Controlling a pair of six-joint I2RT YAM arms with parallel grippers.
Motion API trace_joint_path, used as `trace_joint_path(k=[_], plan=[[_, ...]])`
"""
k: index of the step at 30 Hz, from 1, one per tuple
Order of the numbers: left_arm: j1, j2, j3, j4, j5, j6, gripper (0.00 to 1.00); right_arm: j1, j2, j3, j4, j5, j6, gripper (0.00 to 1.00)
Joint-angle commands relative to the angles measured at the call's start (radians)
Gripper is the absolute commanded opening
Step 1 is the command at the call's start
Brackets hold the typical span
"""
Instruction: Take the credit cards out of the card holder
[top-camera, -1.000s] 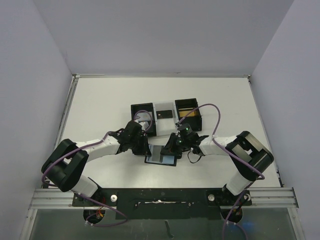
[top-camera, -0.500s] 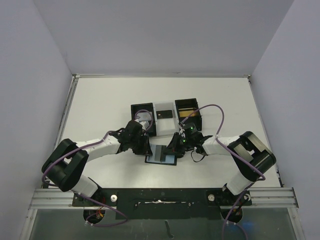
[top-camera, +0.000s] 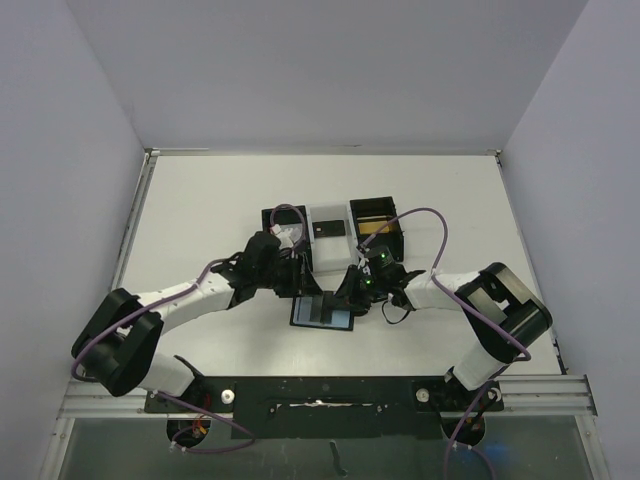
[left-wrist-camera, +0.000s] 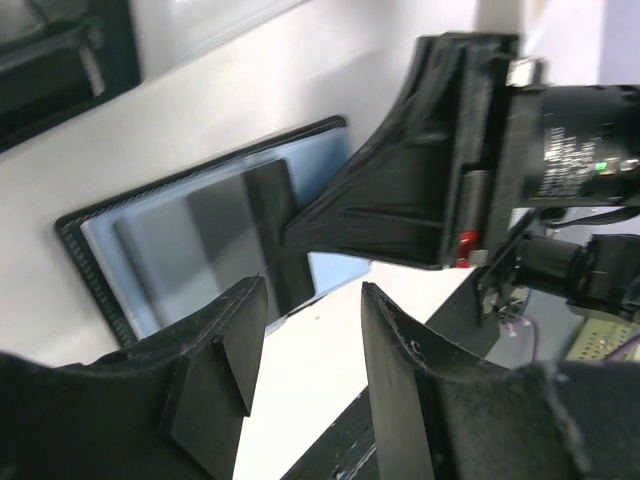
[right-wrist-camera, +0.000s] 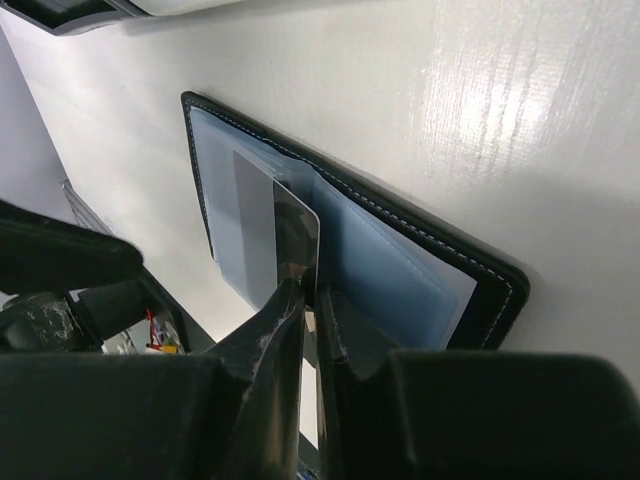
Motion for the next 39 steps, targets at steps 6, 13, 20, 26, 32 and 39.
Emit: trace_joint_path(k=[6, 13, 20, 26, 32, 39], plan=[[-0.004, 0.119, 0.014, 0.124, 0.06, -0.079, 0.29, -0.007, -0.029, 0.018, -0.047, 0.05, -0.022, 0.08], [0.0, 0.144, -0.029, 0.082, 0.035, -0.073, 0.2, -0.008, -0.042, -0.008, -0.002, 0.034, 0.007, 0.09], [0.001, 0.144, 0.012, -0.067, -0.072, 0.005, 0.21, -0.008, -0.048, -0.031, 0.057, 0.03, 0.051, 0.11], [-0.002, 0.164, 0.029, -0.086, -0.066, 0.039, 0.2, -0.006, -0.047, -0.063, 0.136, 0.018, 0.103, 0.17], [-0.006, 0.167, 0.019, -0.097, -0.08, 0.036, 0.17, -0.005, -0.038, -0.126, 0.264, 0.012, 0.173, 0.24], [-0.007, 0.167, 0.013, -0.106, -0.088, 0.037, 0.14, -0.005, -0.022, -0.158, 0.335, 0.026, 0.202, 0.32]])
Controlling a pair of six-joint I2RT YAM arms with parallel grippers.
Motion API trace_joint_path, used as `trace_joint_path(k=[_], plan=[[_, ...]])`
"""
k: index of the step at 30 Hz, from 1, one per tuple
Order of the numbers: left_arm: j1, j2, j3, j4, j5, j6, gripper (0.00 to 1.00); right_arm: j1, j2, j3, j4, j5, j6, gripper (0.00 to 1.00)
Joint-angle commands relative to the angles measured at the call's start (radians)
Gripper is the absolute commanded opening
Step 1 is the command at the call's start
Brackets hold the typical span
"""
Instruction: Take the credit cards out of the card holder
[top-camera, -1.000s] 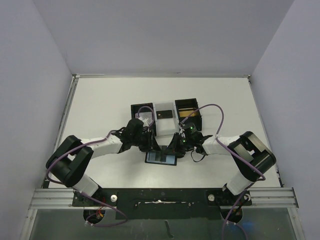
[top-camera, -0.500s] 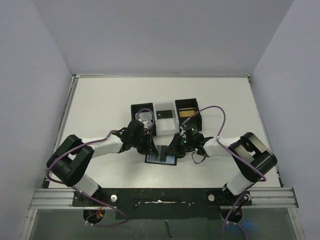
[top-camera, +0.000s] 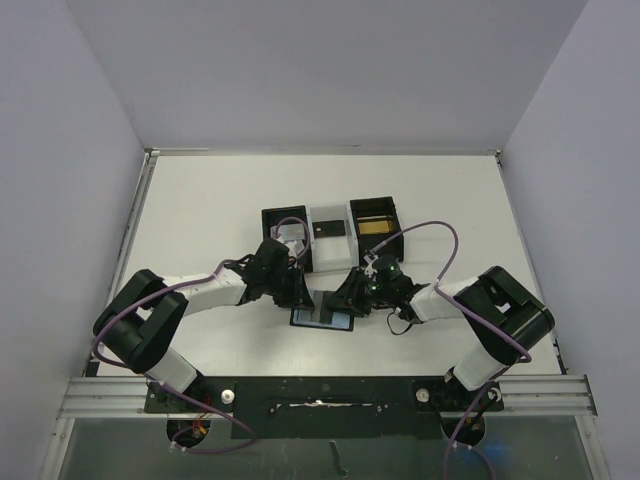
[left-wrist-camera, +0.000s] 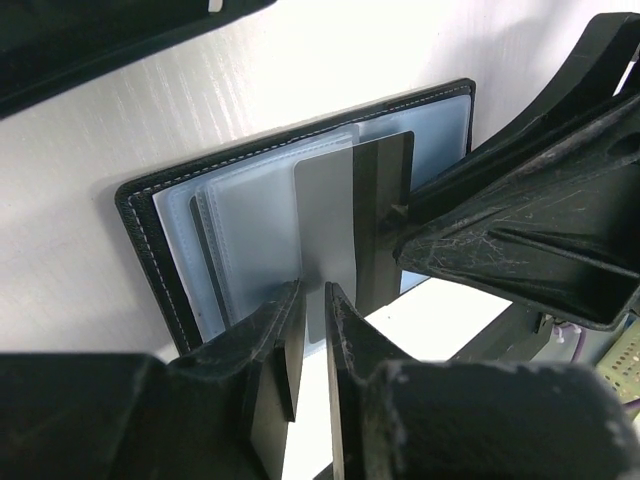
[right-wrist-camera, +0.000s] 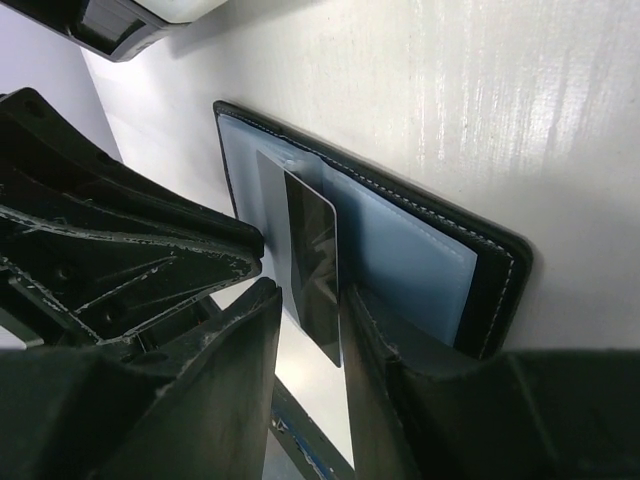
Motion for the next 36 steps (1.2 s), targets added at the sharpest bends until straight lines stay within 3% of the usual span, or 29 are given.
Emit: trace_joint_path(k=[1, 7, 11, 24, 29, 36], plan=[[-0.002, 0.017, 0.001, -0.073, -0.071, 0.044, 0.14, -0.004, -0.006, -0.03, 0.098, 0.017, 0.038, 0.33], [-0.002, 0.018, 0.003, -0.08, -0.074, 0.051, 0.14, 0.023, -0.004, -0.056, 0.131, 0.053, 0.057, 0.44], [-0.002, 0.014, -0.001, -0.078, -0.075, 0.048, 0.13, 0.028, 0.008, -0.062, 0.17, 0.048, 0.057, 0.44], [-0.002, 0.021, 0.003, -0.08, -0.075, 0.049, 0.12, 0.026, 0.069, -0.117, 0.471, -0.003, 0.092, 0.25], [-0.002, 0.018, 0.002, -0.078, -0.077, 0.047, 0.12, 0.027, 0.043, -0.087, 0.341, 0.048, 0.04, 0.2], [-0.002, 0.019, 0.005, -0.079, -0.079, 0.047, 0.12, 0.007, -0.005, -0.116, 0.303, 0.049, 0.043, 0.03]])
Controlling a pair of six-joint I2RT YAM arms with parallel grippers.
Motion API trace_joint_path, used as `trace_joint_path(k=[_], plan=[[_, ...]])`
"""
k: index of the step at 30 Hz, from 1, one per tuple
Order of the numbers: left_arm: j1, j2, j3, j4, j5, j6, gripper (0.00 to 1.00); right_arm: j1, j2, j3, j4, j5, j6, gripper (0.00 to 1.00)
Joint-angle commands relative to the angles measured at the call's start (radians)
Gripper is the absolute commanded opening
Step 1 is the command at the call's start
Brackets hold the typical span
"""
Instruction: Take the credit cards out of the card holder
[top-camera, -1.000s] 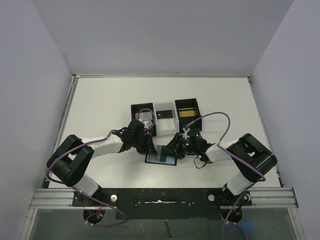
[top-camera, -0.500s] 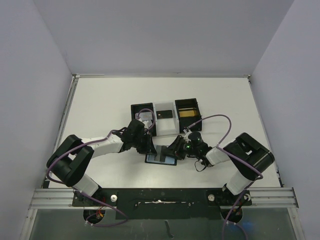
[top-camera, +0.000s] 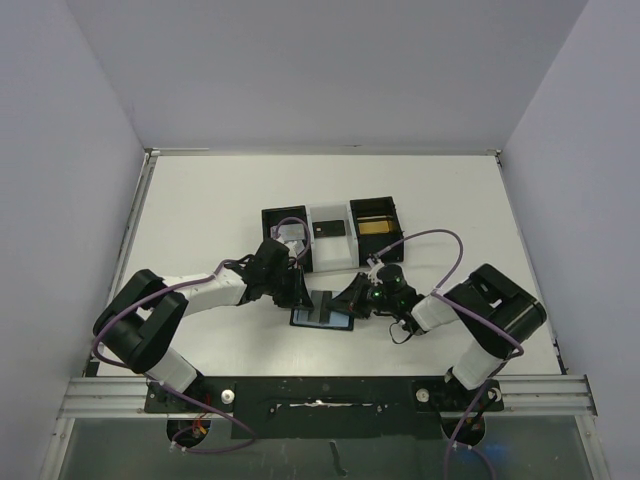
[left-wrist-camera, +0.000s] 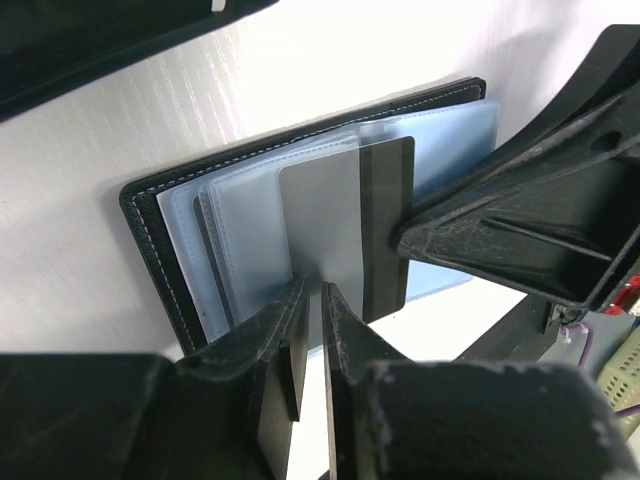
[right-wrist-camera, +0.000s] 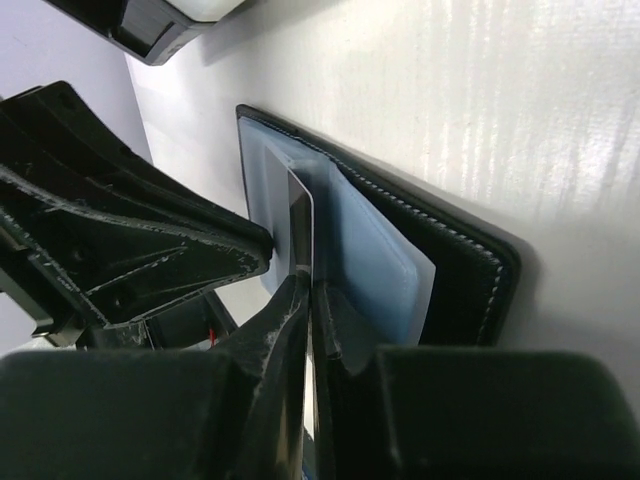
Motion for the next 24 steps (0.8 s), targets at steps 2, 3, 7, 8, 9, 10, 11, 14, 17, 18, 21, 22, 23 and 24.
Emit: trace_joint_path(k=[2, 3, 7, 8, 9, 10, 11, 14, 17, 18, 21, 22, 23, 24], plan=[[-0.003, 0.026, 0.004, -0.059, -0.045, 0.034, 0.12, -0.024, -0.101, -0.007, -0.055, 0.025, -0.025, 0.03], [-0.004, 0.034, 0.004, -0.048, -0.03, 0.034, 0.12, -0.028, -0.121, -0.009, -0.073, 0.025, -0.028, 0.03], [-0.022, 0.057, 0.012, -0.041, -0.03, 0.023, 0.12, -0.034, -0.151, -0.011, -0.097, 0.023, -0.028, 0.04], [-0.025, 0.059, 0.014, -0.041, -0.031, 0.02, 0.12, -0.035, -0.151, -0.01, -0.094, 0.023, -0.022, 0.04], [-0.025, 0.062, 0.016, -0.041, -0.035, 0.015, 0.12, -0.034, -0.148, -0.01, -0.084, 0.024, -0.015, 0.05], [-0.026, 0.062, 0.018, -0.041, -0.036, 0.014, 0.12, -0.034, -0.143, -0.009, -0.068, 0.024, -0.009, 0.07], [-0.027, 0.063, 0.019, -0.039, -0.036, 0.012, 0.12, -0.033, -0.133, -0.007, -0.047, 0.019, 0.0, 0.08], [-0.035, 0.068, 0.022, -0.038, -0.035, 0.008, 0.12, -0.031, -0.088, 0.009, 0.026, -0.015, 0.018, 0.12], [-0.043, 0.073, 0.031, -0.054, -0.047, 0.013, 0.12, -0.025, -0.062, 0.025, 0.053, -0.02, 0.027, 0.16], [-0.045, 0.072, 0.03, -0.059, -0.052, 0.014, 0.12, -0.023, -0.057, 0.029, 0.053, -0.02, 0.027, 0.16], [-0.046, 0.068, 0.029, -0.068, -0.064, 0.013, 0.12, -0.018, -0.049, 0.035, 0.035, -0.018, 0.027, 0.17], [-0.046, 0.066, 0.027, -0.068, -0.066, 0.013, 0.12, -0.017, -0.049, 0.038, 0.022, -0.016, 0.025, 0.17], [-0.046, 0.064, 0.027, -0.067, -0.066, 0.012, 0.11, -0.015, -0.05, 0.038, 0.015, -0.014, 0.021, 0.17], [-0.046, 0.064, 0.027, -0.067, -0.068, 0.011, 0.11, -0.014, -0.054, 0.036, 0.009, -0.011, 0.02, 0.17]])
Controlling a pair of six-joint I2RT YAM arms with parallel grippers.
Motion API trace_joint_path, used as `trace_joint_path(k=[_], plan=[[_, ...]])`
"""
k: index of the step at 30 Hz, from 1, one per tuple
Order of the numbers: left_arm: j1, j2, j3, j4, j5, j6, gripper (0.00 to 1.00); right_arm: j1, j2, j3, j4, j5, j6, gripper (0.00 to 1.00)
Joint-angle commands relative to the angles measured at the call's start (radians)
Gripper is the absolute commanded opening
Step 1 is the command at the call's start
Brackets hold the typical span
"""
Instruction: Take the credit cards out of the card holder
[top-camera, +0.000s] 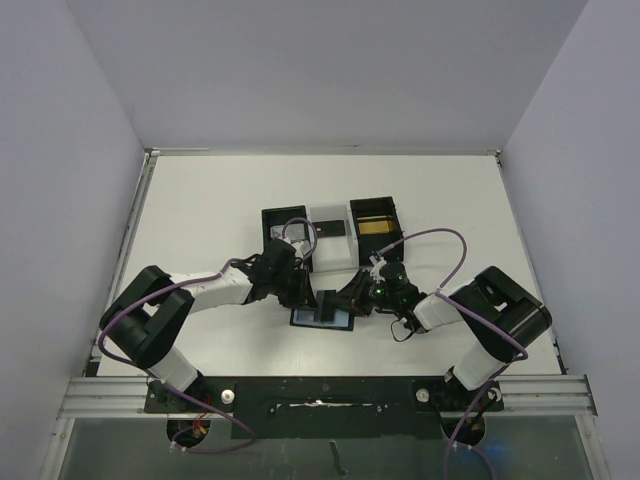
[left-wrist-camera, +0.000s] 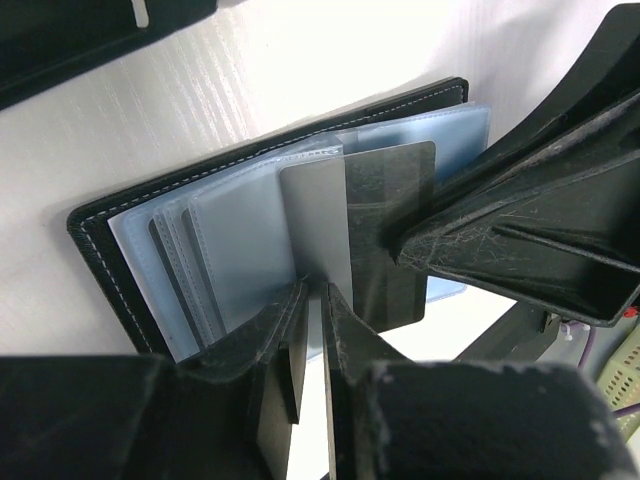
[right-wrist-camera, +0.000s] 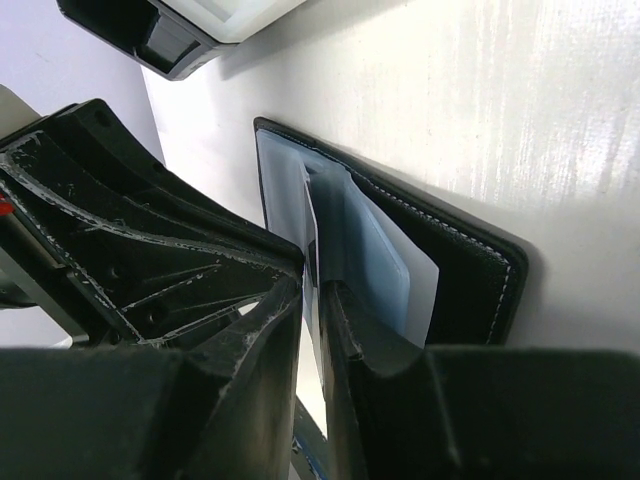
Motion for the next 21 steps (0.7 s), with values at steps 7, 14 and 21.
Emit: trace_joint_path(k=[7, 14, 21], plan=[[-0.008, 0.03, 0.004, -0.081, -0.074, 0.022, 0.11, 0.022, -0.017, 0.04, 0.006, -0.004, -0.013, 0.16], [-0.008, 0.028, 0.013, -0.096, -0.085, 0.029, 0.11, 0.042, -0.009, 0.058, -0.035, 0.027, -0.016, 0.11], [-0.008, 0.023, 0.003, -0.098, -0.091, 0.03, 0.11, 0.032, -0.064, 0.06, -0.142, 0.062, -0.055, 0.03]])
